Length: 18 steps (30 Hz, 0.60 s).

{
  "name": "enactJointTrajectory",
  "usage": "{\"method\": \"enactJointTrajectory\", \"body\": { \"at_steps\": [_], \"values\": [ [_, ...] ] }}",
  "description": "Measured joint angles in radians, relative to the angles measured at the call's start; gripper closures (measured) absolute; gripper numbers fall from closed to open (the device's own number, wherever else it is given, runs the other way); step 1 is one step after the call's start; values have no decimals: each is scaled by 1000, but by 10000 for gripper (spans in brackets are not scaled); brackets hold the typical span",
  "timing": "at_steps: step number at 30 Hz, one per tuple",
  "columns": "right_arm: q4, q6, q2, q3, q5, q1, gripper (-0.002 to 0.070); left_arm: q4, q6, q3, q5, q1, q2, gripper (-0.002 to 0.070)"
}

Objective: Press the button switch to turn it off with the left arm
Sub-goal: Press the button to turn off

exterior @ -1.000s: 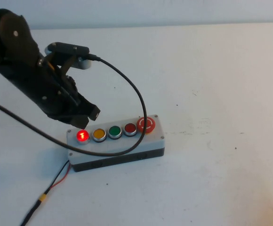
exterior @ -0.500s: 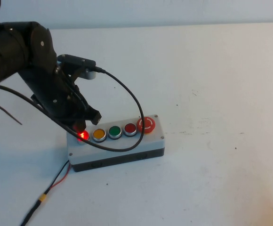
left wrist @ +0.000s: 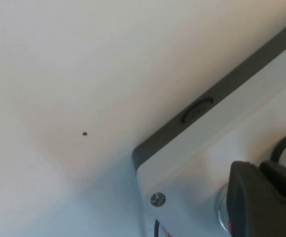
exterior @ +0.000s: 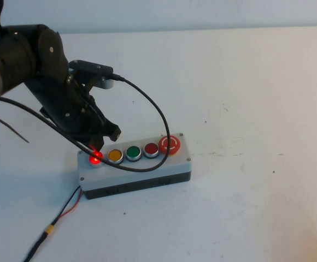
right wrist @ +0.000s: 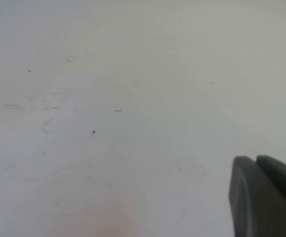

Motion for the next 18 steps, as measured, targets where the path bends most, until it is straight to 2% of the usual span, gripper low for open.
{"method": "enactJointTrajectory", "body": {
  "at_steps": [12, 18],
  "values": [
    [0, 0, 0, 0, 0, 0, 692, -4, -2, -15, 13, 0, 7, 677],
    [0, 0, 0, 0, 0, 0, 692, 19, -5, 26, -39, 0, -119, 677]
  ]
}}
